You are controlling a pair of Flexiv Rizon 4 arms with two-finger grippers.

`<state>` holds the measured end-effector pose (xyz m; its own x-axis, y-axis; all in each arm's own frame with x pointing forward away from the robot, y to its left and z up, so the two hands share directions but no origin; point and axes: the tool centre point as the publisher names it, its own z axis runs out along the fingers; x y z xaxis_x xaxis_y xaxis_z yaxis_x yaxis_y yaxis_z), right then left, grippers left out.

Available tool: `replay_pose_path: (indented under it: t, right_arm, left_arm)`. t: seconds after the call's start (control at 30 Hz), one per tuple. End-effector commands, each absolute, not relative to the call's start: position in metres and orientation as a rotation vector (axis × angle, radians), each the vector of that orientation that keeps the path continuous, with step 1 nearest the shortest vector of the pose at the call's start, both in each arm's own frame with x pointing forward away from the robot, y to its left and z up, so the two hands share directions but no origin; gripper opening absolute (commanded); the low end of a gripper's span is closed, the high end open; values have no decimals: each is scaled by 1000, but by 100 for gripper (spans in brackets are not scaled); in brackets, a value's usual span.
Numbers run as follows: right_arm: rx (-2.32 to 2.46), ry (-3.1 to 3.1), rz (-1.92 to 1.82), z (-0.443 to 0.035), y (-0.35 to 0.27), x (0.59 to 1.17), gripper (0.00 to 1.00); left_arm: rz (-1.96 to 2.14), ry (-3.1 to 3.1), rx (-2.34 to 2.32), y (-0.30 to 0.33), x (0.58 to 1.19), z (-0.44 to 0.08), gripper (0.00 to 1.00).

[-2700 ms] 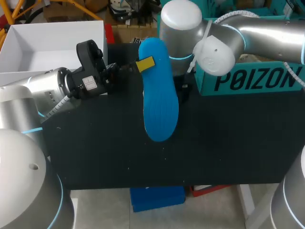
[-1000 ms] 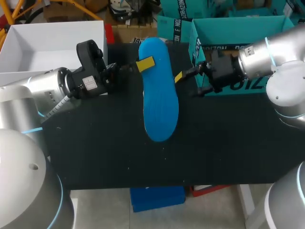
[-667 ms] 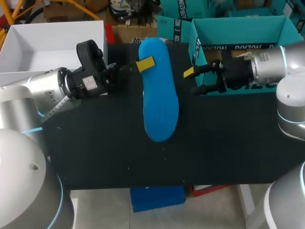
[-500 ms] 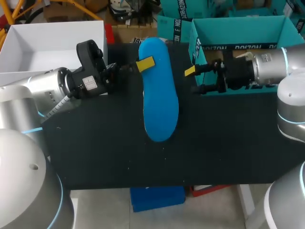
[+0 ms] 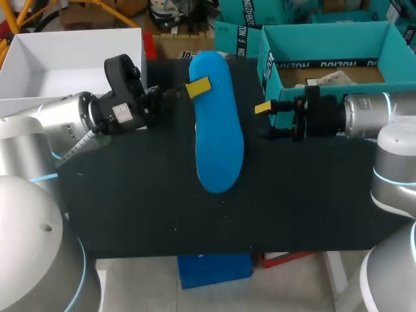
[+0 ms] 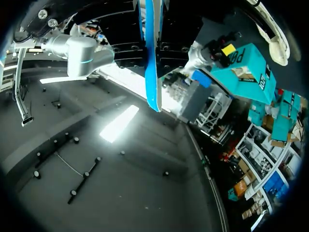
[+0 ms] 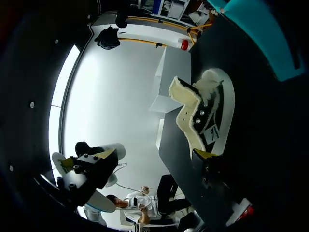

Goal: Take the shoe out of the shoebox, open the shoe tongue, remove and reinsert the insole, then place the shoe into the shoebox

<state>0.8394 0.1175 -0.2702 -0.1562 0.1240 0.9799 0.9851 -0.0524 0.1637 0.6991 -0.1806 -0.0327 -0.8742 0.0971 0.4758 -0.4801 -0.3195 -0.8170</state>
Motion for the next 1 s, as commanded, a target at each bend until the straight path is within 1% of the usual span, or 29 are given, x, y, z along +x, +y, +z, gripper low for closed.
replay_pose_path:
  t: [0.03,0.27,0.37,0.53,0.67,0.87,1.0]
  right_arm:
    - [-1262,-1382,-1355,-271,119,837,100]
    - [-1262,-1382,-1355,-271,119,837,100]
    - [-1262,-1382,-1355,-271,119,837,100]
    - [-1262,-1382,-1355,-271,119,837,100]
    - [-1262,-1382,-1355,-271,119,837,100]
    - [-1262,-1382,-1355,-271,119,837,100]
    - [-1262,-1382,-1355,-271,119,837,100]
  left_arm:
    - [2244,-1565,490,-181,698,-33,0]
    - [2244,-1565,490,-181,698,-33,0]
    - [2411,-1593,366,-178,703,-30,0]
    - [2593,-1860,-45,-176,698,-31,0]
    - [2609,-2065,-393,-176,692,-36,0]
    - [2426,-2431,-995,-178,690,-57,0]
    - [2243,-2507,-1287,-177,694,-74,0]
